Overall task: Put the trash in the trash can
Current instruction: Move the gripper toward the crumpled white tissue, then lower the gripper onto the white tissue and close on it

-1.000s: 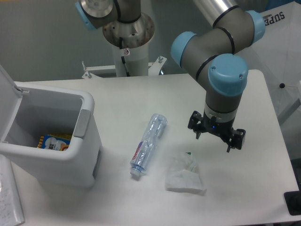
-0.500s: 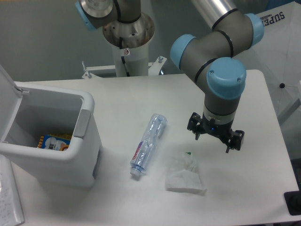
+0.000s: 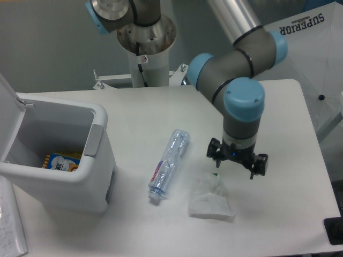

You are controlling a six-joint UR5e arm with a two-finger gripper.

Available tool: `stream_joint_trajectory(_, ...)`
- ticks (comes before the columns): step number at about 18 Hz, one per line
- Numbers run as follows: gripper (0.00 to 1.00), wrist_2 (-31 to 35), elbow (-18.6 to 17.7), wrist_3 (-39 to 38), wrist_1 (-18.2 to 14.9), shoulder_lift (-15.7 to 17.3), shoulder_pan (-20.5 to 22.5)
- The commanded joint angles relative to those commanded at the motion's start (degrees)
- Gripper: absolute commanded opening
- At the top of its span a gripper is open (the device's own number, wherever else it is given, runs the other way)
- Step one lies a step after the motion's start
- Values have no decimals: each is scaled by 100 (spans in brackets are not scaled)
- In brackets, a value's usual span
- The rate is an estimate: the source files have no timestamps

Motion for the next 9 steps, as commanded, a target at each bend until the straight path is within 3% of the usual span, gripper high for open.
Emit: stream_joint_trajectory(9, 100, 105, -80, -17, 299, -457, -79)
